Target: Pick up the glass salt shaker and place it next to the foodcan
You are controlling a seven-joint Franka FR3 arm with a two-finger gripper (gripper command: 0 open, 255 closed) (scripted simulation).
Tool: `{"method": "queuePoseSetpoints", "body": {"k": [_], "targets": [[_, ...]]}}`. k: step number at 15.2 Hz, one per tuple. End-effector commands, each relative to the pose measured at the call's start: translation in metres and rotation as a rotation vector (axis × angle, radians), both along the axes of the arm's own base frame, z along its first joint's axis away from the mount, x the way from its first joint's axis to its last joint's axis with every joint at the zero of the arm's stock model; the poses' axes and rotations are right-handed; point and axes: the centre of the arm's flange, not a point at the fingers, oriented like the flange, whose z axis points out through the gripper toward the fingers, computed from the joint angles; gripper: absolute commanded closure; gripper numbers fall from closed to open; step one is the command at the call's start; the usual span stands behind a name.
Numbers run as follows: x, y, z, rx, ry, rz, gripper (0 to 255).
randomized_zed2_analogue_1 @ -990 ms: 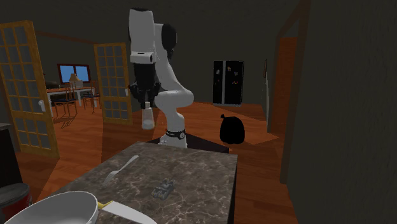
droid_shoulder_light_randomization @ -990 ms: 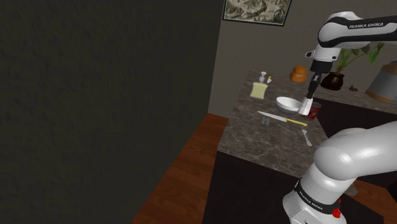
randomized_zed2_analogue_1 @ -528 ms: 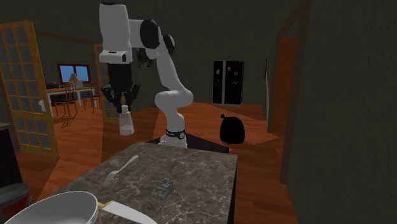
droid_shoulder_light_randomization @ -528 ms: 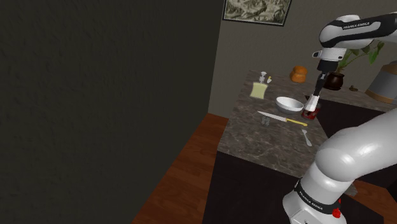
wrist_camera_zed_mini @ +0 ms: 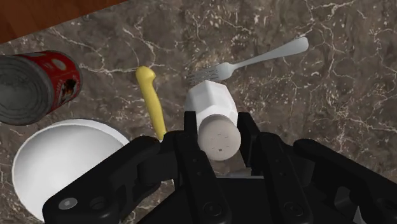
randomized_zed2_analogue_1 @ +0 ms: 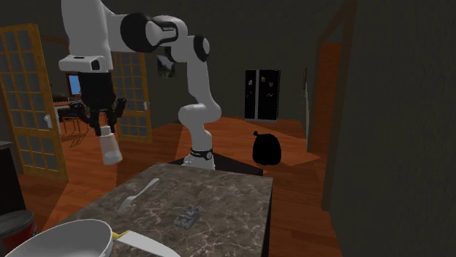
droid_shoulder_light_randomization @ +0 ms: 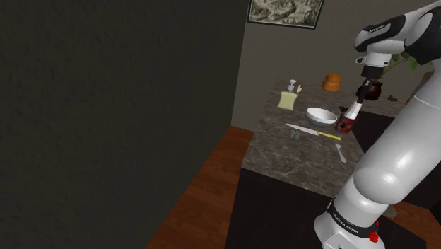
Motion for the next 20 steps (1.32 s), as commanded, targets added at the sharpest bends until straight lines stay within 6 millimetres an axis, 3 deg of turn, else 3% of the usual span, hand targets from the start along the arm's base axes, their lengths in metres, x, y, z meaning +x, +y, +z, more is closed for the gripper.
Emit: {"method": "queuePoseSetpoints", "body": {"k": [1,8,20], "targets": [[0.001,-0.028,0.005,-0.008,-0.003,0.009,255],[-0.009,-0.120,0.005,-0.008,-0.003,0.009,255],[-0.010,-0.125,-0.053,-0.008,-0.003,0.009,255]]}}
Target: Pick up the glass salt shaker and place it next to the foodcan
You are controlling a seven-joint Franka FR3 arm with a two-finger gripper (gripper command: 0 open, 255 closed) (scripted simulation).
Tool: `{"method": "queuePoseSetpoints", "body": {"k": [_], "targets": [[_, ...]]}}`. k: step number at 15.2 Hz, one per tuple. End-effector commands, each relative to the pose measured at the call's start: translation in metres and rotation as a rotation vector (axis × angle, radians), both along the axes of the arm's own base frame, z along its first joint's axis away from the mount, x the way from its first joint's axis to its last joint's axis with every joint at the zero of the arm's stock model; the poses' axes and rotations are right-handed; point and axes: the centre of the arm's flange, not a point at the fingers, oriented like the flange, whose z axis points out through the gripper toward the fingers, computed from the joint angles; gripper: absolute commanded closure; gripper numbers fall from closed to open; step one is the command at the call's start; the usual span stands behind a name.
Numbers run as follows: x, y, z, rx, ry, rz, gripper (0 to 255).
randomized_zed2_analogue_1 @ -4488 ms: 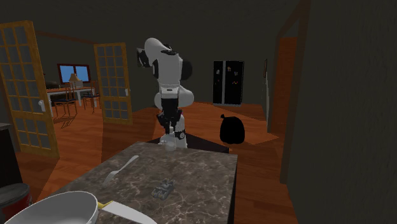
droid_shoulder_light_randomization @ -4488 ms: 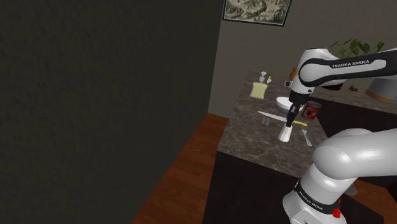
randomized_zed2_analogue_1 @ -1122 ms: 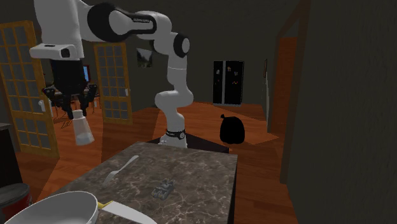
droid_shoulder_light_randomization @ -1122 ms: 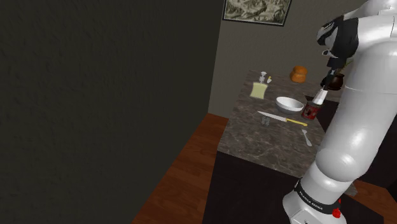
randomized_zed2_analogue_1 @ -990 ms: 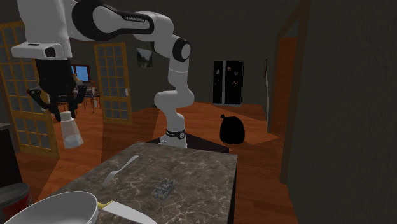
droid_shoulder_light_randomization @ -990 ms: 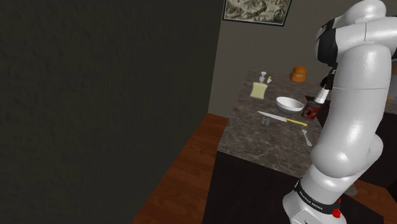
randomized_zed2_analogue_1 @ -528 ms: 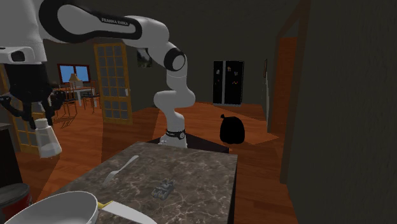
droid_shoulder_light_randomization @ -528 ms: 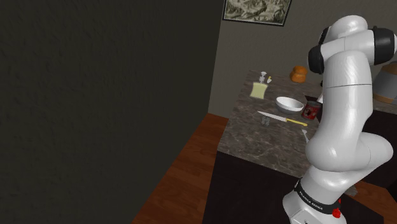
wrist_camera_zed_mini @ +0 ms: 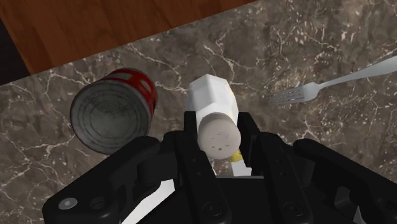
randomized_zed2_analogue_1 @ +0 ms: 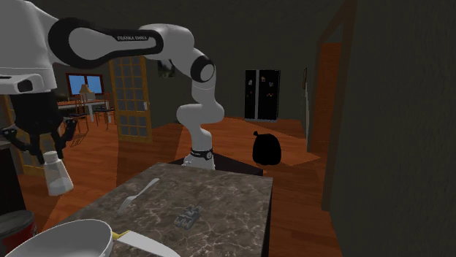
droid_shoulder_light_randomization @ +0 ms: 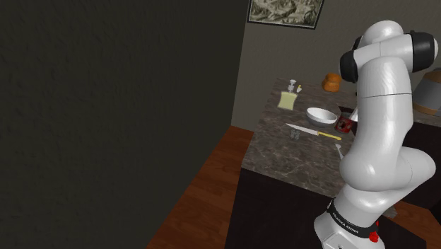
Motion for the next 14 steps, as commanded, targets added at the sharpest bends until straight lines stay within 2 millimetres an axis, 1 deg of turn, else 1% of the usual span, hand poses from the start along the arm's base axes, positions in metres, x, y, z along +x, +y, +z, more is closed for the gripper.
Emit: {"method": "queuePoseSetpoints", "body": {"k": [1,14], "targets": [[0.000,0.000,-0.011,0.000,0.000,0.000,255],[0.000,0.000,-0.080,0.000,0.000,0.000,255]]}}
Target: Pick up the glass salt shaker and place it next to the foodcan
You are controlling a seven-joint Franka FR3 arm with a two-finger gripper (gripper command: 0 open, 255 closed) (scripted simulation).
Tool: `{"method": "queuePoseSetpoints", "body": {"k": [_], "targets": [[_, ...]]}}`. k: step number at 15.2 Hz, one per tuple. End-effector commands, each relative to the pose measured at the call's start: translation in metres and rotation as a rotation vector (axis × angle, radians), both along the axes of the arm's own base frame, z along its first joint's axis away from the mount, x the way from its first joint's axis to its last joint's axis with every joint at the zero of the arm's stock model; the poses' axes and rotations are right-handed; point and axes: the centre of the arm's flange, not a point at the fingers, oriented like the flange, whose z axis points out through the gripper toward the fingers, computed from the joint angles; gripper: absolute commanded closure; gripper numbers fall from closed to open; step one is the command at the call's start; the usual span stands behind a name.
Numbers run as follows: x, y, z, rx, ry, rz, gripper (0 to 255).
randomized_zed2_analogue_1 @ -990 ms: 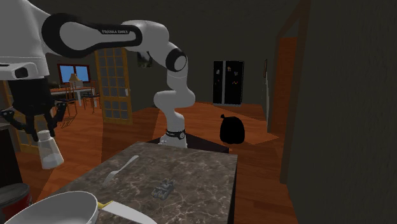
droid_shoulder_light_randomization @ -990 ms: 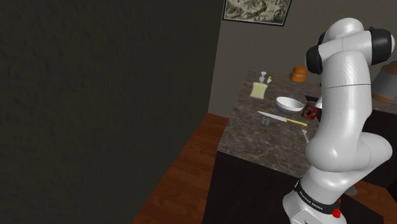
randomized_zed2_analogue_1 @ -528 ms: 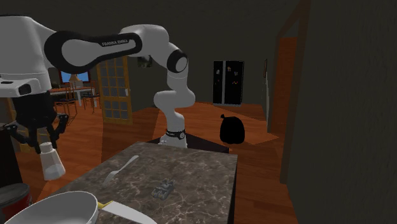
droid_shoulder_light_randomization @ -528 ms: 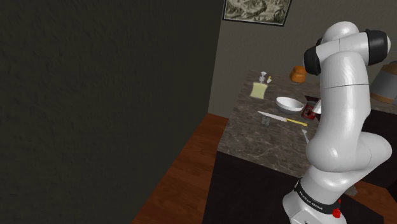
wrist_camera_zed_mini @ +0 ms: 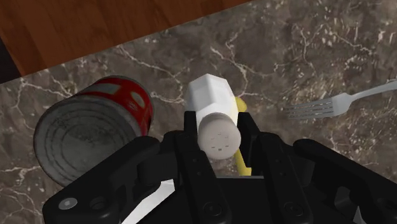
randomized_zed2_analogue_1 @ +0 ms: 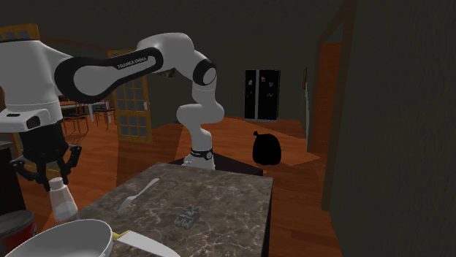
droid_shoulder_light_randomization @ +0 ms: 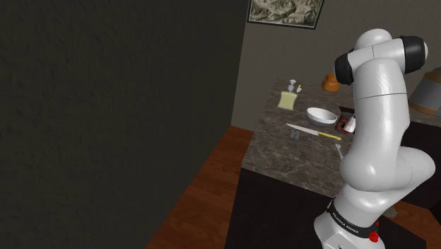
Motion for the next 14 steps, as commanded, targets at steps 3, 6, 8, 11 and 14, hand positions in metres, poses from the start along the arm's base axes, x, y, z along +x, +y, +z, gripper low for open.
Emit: {"method": "queuePoseSetpoints", "body": {"k": [3,6,8,11,14], "targets": [[0.000,0.001,-0.022,0.000,0.000,0.000,255],[0.000,0.001,-0.038,0.000,0.000,0.000,255],[0.000,0.001,-0.051,0.000,0.000,0.000,255],[0.000,0.001,-0.051,0.000,0.000,0.000,255],[0.000,0.001,-0.051,0.000,0.000,0.000,255]]}}
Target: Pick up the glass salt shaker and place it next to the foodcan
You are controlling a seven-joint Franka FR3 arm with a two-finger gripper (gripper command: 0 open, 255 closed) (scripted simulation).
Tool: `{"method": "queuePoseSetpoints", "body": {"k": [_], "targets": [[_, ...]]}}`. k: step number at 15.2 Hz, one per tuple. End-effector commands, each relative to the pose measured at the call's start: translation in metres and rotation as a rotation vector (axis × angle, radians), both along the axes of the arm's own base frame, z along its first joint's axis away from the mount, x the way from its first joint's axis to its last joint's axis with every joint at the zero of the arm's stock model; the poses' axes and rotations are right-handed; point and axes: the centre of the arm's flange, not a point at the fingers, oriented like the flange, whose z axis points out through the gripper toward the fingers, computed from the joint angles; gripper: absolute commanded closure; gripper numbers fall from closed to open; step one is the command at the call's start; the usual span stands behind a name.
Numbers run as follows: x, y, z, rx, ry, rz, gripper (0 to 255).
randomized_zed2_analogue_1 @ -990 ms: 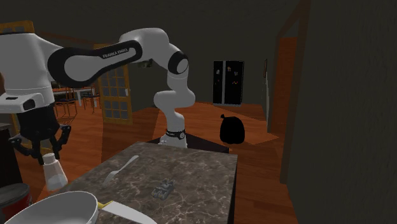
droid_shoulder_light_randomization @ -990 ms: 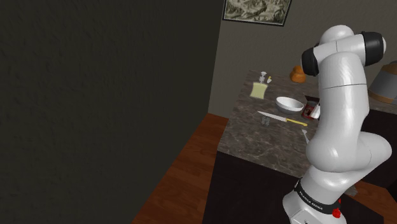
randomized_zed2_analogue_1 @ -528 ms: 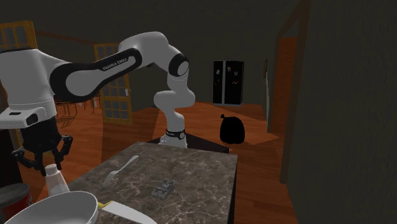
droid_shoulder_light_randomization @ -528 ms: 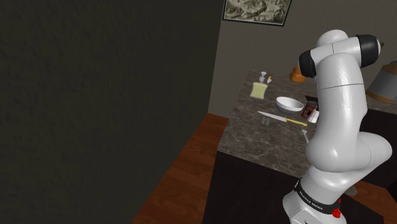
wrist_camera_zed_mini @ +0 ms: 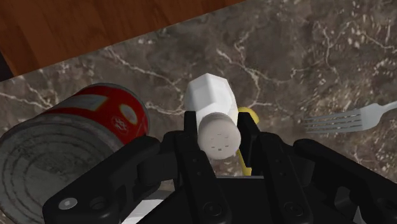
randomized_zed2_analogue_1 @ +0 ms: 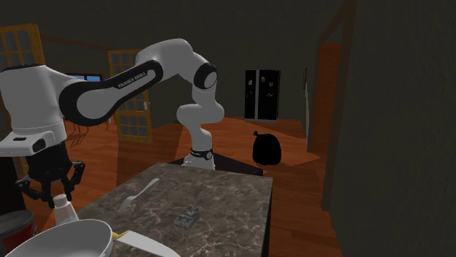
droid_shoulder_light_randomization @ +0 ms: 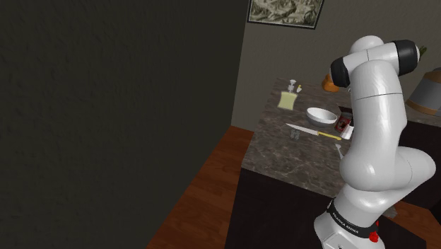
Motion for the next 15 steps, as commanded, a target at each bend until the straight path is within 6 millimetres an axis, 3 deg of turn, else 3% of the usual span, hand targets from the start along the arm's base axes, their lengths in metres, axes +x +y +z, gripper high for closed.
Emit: {"method": "queuePoseSetpoints", "body": {"k": [1,2,3,8,12,15], "targets": [[0.000,0.000,0.000,0.000,0.000,0.000,255],[0.000,0.000,0.000,0.000,0.000,0.000,255],[0.000,0.000,0.000,0.000,0.000,0.000,0],[0.000,0.000,0.000,0.000,0.000,0.000,0],[0.004,-0.002,0.050,0.000,0.000,0.000,0],[0.004,-0.002,0.050,0.000,0.000,0.000,0]]}}
